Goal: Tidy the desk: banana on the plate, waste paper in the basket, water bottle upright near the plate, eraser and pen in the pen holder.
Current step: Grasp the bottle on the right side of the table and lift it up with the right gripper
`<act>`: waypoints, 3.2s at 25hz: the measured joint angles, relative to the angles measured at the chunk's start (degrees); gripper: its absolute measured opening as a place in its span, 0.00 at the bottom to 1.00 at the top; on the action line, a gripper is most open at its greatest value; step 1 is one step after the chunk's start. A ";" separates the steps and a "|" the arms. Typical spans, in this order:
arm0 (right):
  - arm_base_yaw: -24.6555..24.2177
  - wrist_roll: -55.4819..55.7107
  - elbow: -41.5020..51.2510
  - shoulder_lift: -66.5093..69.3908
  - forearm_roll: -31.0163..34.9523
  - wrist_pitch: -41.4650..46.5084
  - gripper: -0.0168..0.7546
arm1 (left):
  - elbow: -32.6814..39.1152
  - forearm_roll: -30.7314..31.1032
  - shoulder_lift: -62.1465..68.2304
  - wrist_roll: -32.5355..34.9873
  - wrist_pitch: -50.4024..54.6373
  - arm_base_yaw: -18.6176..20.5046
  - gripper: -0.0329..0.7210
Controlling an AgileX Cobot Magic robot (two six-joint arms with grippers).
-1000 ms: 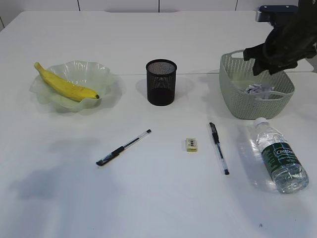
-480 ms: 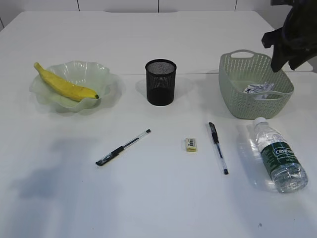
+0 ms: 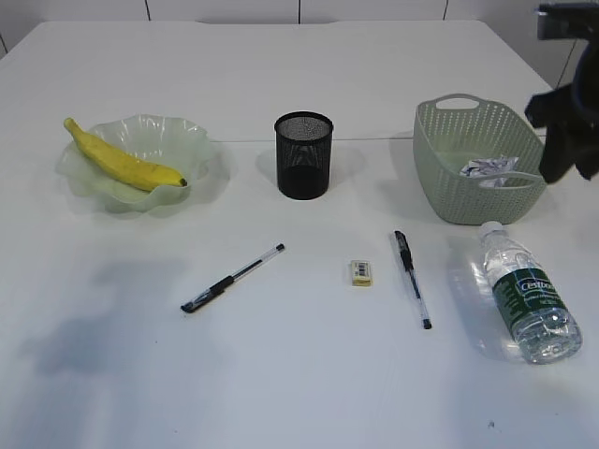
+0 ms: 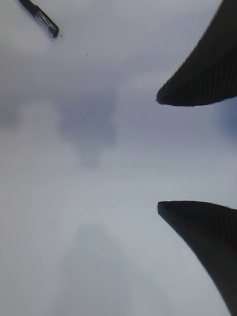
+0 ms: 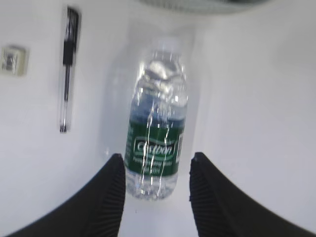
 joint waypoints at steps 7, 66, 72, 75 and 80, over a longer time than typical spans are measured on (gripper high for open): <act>0.00 -0.76 15.19 -6.89 0.76 -4.97 0.45 | 0.00 -0.62 0.00 0.00 0.00 0.00 0.59; 0.00 6.79 4.80 19.98 0.73 -12.37 0.79 | 0.00 -1.56 0.00 0.00 0.00 0.00 0.58; 0.00 6.79 4.72 19.98 0.73 -12.58 0.77 | 0.00 -1.56 0.00 0.00 0.00 0.00 0.58; 0.00 6.79 4.72 19.98 0.73 -12.58 0.68 | 0.00 -1.56 0.00 0.00 0.00 0.00 0.58; 0.00 6.83 4.72 19.98 0.73 -12.63 0.59 | 0.00 -1.56 0.00 0.00 0.00 0.00 0.58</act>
